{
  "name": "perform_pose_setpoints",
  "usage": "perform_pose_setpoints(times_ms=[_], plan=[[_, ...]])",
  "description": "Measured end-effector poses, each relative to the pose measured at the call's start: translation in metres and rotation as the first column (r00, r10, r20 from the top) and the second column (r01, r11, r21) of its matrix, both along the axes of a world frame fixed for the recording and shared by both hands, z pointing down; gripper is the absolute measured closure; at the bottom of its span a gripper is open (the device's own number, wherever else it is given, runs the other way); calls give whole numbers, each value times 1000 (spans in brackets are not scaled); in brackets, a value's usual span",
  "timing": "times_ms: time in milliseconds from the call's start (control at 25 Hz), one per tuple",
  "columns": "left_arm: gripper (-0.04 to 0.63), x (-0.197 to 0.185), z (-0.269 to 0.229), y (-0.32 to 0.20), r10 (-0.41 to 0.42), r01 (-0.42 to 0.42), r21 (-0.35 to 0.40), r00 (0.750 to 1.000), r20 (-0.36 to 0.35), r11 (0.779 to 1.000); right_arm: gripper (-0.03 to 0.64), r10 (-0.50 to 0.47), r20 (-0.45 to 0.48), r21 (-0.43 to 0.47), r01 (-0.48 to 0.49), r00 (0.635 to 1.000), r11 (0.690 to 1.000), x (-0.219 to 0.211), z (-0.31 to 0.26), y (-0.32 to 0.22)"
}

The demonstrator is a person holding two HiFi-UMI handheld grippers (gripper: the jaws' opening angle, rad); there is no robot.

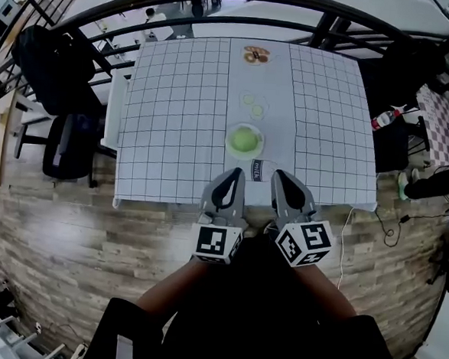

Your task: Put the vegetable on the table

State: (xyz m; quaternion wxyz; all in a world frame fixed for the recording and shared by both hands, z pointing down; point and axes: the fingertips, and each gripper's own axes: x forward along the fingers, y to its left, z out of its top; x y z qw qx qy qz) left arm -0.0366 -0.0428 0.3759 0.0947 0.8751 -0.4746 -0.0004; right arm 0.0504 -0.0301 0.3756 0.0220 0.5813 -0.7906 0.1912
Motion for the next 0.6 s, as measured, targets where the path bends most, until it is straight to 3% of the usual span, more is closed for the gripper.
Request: perform_pose_setpoints(times_ms=[200,600], plan=[[588,12,-18,13,26,-27,54,1000,6,998,621,7,-43,101,-3,999,995,0,-18,17],[588,8,-23,18,42,-43,98,999,16,994,623,48,-35,192,-40,998,981,-8,-28,24]])
